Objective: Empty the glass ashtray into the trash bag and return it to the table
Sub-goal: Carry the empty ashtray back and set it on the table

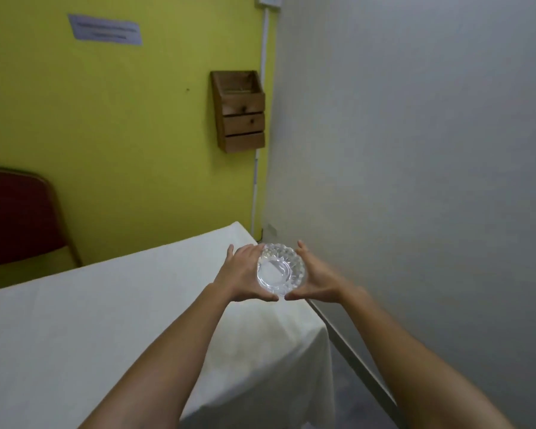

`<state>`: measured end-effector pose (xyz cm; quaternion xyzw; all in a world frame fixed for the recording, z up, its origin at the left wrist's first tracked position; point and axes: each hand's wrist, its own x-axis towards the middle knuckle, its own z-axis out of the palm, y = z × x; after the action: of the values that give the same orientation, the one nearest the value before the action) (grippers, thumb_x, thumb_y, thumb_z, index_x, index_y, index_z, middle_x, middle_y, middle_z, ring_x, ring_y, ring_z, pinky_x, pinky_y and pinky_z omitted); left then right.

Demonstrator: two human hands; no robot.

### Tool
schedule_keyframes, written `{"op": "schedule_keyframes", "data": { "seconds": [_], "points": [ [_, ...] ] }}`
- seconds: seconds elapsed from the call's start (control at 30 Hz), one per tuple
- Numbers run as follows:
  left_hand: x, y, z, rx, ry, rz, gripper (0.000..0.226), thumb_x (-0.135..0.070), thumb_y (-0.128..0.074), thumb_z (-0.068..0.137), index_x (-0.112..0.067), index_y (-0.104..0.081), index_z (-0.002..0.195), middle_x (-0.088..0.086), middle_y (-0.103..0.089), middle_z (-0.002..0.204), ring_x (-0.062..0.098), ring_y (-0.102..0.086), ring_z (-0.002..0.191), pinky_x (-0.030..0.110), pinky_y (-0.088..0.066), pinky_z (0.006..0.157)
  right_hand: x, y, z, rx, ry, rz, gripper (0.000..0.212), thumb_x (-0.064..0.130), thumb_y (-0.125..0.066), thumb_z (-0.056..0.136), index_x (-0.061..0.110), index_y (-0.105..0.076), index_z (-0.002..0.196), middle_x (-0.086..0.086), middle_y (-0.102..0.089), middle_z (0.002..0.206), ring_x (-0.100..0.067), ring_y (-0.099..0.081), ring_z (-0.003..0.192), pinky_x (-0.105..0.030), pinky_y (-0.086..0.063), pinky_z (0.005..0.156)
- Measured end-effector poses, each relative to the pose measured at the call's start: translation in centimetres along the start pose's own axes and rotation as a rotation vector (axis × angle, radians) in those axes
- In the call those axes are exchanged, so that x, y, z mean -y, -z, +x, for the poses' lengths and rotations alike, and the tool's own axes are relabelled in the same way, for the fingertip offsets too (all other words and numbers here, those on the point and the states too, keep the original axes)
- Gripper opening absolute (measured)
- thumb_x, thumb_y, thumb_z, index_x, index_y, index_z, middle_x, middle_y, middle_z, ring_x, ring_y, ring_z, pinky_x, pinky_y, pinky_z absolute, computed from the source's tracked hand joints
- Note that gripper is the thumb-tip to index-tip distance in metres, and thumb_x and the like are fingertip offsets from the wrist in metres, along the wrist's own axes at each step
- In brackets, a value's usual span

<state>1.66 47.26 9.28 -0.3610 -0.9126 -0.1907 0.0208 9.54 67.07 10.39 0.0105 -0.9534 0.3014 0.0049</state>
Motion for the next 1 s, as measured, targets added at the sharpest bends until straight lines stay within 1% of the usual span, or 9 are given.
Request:
{"op": "schedule_keyframes", "data": {
  "seconds": [0.07, 0.17, 0.27, 0.43, 0.63, 0.8, 0.87, 0.93, 1.0],
  "points": [
    [2.8, 1.3, -1.6, -0.008, 0.072, 0.035, 0.123, -0.064, -0.078, 0.056, -0.012, -0.019, 0.151, 0.005, -0.031, 0.155, 0.021, -0.02, 0.146, 0.051, -0.002, 0.122, 2.3, -1.7, 2.1, 0.047, 0.058, -0.003, 0.114, 0.035, -0.087, 0.067, 0.012, -0.014, 0.152, -0.004, -0.013, 0.162, -0.018, -0.02, 0.148, -0.019, -0.02, 0.112],
    [7.0, 3.1, -4.7, -0.023, 0.171, 0.056, 0.124, -0.064, -0.078, 0.057, -0.012, -0.017, 0.151, 0.006, -0.028, 0.156, 0.021, -0.018, 0.147, 0.05, 0.0, 0.122, 5.9, -5.2, 5.3, 0.105, 0.111, -0.008, 0.121, 0.046, -0.087, 0.06, 0.015, -0.014, 0.152, 0.0, -0.007, 0.164, -0.018, -0.02, 0.149, -0.032, -0.025, 0.118],
    [11.3, 4.5, -8.2, -0.026, 0.272, 0.068, 0.124, -0.064, -0.078, 0.058, -0.012, -0.016, 0.151, 0.006, -0.027, 0.157, 0.02, -0.017, 0.147, 0.05, 0.0, 0.122, 10.0, -8.9, 7.8, 0.16, 0.172, -0.006, 0.12, 0.044, -0.088, 0.06, 0.015, -0.016, 0.152, -0.001, -0.008, 0.164, -0.018, -0.019, 0.149, -0.03, -0.025, 0.116],
    [18.3, 7.2, -13.8, -0.013, 0.392, 0.096, 0.123, -0.066, -0.077, 0.058, -0.013, -0.016, 0.151, 0.006, -0.028, 0.156, 0.021, -0.018, 0.147, 0.049, 0.0, 0.122, 16.9, -15.2, 10.8, 0.26, 0.231, 0.02, 0.12, 0.041, -0.089, 0.059, 0.013, -0.018, 0.151, -0.004, -0.012, 0.163, -0.019, -0.027, 0.146, -0.029, -0.03, 0.114],
    [25.9, 9.3, -19.9, -0.001, 0.493, 0.077, 0.124, -0.067, -0.076, 0.057, -0.013, -0.016, 0.152, 0.004, -0.027, 0.157, 0.02, -0.017, 0.147, 0.048, 0.0, 0.123, 24.0, -22.1, 13.4, 0.347, 0.244, 0.041, 0.126, 0.039, -0.09, 0.059, 0.01, -0.01, 0.152, -0.003, -0.024, 0.159, -0.021, -0.034, 0.142, -0.03, -0.033, 0.112],
    [31.1, 9.6, -24.2, 0.023, 0.551, 0.063, 0.123, -0.067, -0.076, 0.058, -0.013, -0.016, 0.152, 0.003, -0.026, 0.158, 0.02, -0.018, 0.147, 0.047, -0.002, 0.122, 28.2, -27.8, 14.4, 0.421, 0.225, 0.034, 0.13, 0.04, -0.089, 0.06, 0.009, -0.005, 0.153, -0.005, -0.028, 0.158, -0.023, -0.033, 0.142, -0.031, -0.032, 0.113],
    [32.6, 9.4, -25.6, 0.047, 0.568, 0.047, 0.124, -0.066, -0.076, 0.058, -0.013, -0.015, 0.152, 0.003, -0.026, 0.158, 0.02, -0.018, 0.147, 0.047, -0.002, 0.123, 29.2, -29.7, 14.4, 0.431, 0.229, 0.018, 0.13, 0.043, -0.089, 0.059, 0.01, -0.005, 0.153, -0.005, -0.027, 0.158, -0.025, -0.032, 0.143, -0.037, -0.031, 0.116],
    [34.0, 9.2, -26.9, 0.078, 0.577, 0.042, 0.125, -0.067, -0.076, 0.058, -0.013, -0.014, 0.152, 0.003, -0.025, 0.158, 0.02, -0.017, 0.147, 0.047, -0.001, 0.123, 30.1, -31.4, 14.3, 0.434, 0.229, -0.012, 0.126, 0.045, -0.087, 0.062, 0.012, -0.006, 0.152, -0.005, -0.023, 0.16, -0.028, -0.028, 0.144, -0.046, -0.024, 0.118],
    [35.0, 8.8, -27.9, 0.112, 0.583, 0.044, 0.126, -0.068, -0.075, 0.058, -0.013, -0.013, 0.153, 0.003, -0.023, 0.159, 0.02, -0.016, 0.148, 0.046, -0.001, 0.123, 30.7, -32.9, 14.1, 0.44, 0.222, -0.032, 0.123, 0.044, -0.086, 0.064, 0.012, -0.007, 0.152, -0.005, -0.021, 0.161, -0.028, -0.023, 0.146, -0.05, -0.017, 0.12]
  ]
}}
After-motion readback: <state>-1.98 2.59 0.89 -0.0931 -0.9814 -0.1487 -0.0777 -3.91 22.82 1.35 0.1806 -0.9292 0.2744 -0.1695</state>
